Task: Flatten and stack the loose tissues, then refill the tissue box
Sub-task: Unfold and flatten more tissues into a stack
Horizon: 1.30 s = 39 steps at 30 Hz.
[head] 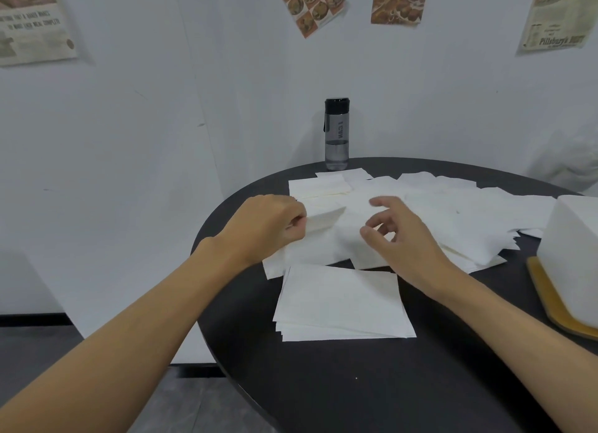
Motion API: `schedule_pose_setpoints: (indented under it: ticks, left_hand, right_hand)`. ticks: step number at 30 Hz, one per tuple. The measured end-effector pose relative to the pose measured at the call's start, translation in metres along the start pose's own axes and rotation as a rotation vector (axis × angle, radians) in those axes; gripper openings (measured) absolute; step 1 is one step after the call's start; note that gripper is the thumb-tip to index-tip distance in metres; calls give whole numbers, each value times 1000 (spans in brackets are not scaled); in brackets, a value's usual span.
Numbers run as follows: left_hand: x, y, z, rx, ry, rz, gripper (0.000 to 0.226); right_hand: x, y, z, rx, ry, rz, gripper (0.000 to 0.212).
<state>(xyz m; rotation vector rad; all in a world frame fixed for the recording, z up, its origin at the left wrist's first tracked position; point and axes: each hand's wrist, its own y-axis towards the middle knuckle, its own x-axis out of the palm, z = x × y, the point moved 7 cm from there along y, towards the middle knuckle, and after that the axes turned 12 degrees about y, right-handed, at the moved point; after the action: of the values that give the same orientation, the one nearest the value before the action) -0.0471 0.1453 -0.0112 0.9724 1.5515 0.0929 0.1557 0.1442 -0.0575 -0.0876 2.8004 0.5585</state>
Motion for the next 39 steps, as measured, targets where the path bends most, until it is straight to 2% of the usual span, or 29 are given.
schedule_pose_setpoints:
  ticks: [5,8,10,14,16,19,21,23,25,27,28,30,33,34,37,39]
  left_hand:
    - [-34,4,27,130,45,235,25]
    - [-42,2,42,226,74,301,29]
    - [-43,1,47,271,91,319,28]
    - [-39,-8,50,296,51,295,24]
    - [-35,-11,39,176,-77,264,23]
    - [-19,-8,10,-176,-299,92,28]
    - [-3,-5,-2,-343,-438,-97,52]
    - [4,1,-5,-404,-564,-195,69]
    - [4,6,-7,-422,-652,-199,59]
    - [-1,10,-4,-402,-697,-159,26]
    - [-5,11,-3,-392,-721,-124,14]
    - [-13,11,-3,-383,-760,-68,10]
    - [-25,12,-1,-346,-778,-49,12]
    - [-29,13,0,-327,-777,-53,12]
    - [-40,17,5,-253,-805,-65,16]
    - [-44,19,10,-220,-818,-91,23]
  right_hand:
    - [-9,3,0,246,458,72,29]
    - [-6,0,-1,355,599,18,41]
    - [-5,0,0,346,612,28,45]
    - [-8,1,-4,239,635,89,38]
    - [-8,0,-9,216,623,62,38]
    - [-6,-3,-18,183,678,19,40]
    - [-6,-4,-25,152,728,1,41]
    - [-5,-5,-31,120,757,-17,42]
    - [-6,-5,-36,94,787,-23,42]
    - [-8,-5,-39,72,808,-30,43]
    - [-9,-5,-40,66,810,-26,44]
    - [-13,-5,-40,44,757,20,38]
    - [-27,-6,-44,-106,456,168,12]
    - [-30,-6,-47,-151,386,189,15]
    - [-34,-6,-52,-229,320,189,40]
    - [-32,-6,-55,-253,341,160,43]
